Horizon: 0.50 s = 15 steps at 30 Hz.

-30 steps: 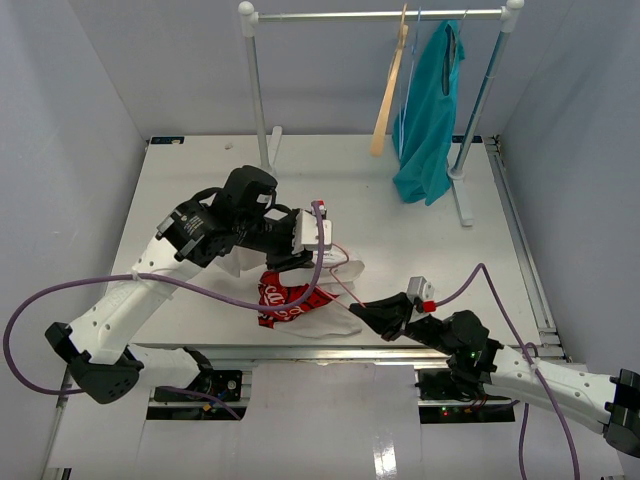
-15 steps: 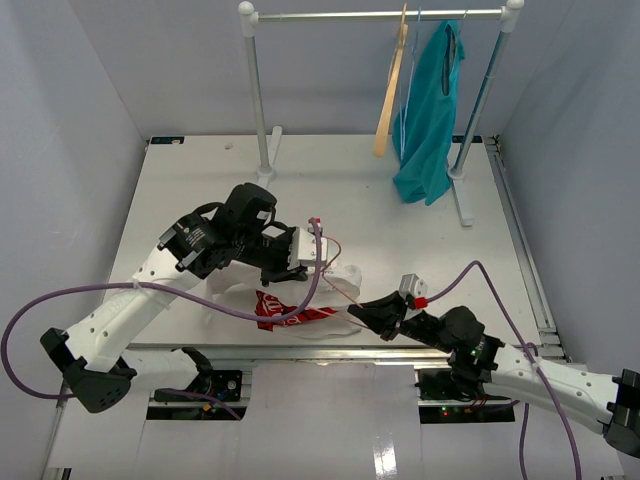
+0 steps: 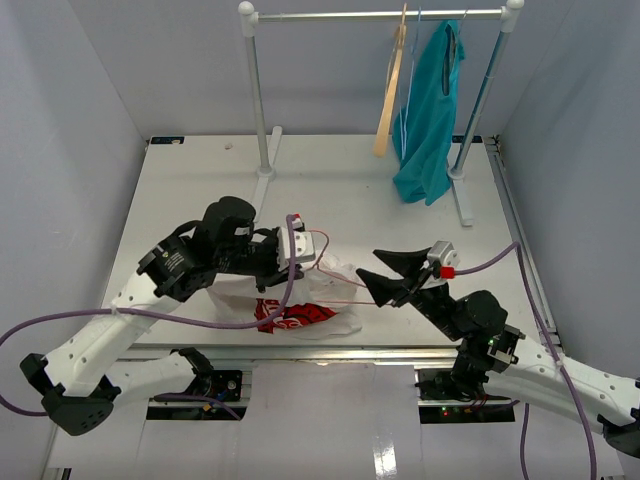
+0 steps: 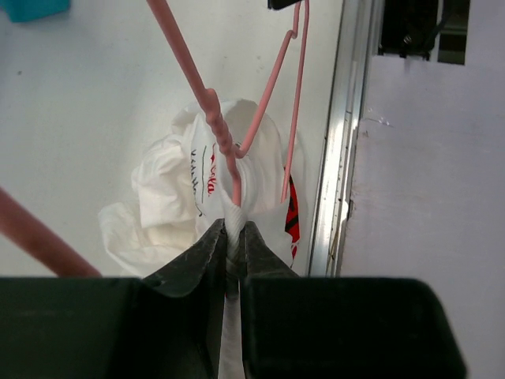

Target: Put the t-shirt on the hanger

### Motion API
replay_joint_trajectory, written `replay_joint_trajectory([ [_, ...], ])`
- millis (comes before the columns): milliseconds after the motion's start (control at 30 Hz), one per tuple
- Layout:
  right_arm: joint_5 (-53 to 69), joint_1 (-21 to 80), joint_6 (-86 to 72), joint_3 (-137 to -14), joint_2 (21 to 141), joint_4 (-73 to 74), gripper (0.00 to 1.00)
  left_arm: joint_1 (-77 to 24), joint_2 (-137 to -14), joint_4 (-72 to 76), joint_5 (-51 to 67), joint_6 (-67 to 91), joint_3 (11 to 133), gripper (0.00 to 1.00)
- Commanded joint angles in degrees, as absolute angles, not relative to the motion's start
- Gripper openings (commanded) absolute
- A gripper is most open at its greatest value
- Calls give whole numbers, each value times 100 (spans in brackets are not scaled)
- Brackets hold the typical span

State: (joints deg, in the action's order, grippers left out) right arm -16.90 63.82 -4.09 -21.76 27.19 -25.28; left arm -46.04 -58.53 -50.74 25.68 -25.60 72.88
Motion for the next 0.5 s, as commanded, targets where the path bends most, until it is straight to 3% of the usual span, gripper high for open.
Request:
replay_joint_trajectory([
  [0, -2663, 6401, -582, -2498, 2496, -2125, 68, -4620, -5557, -4530, 1890, -1601, 7304, 0],
  [233, -3189, 6398, -1569, -2261, 2680, -2092, 70, -4621, -5646, -4336, 579, -881, 7108, 0],
  [467, -3453, 6399, -2076, -2258, 3677, -2517, 58, -4623, -5652, -3893, -210, -260, 6723, 0],
])
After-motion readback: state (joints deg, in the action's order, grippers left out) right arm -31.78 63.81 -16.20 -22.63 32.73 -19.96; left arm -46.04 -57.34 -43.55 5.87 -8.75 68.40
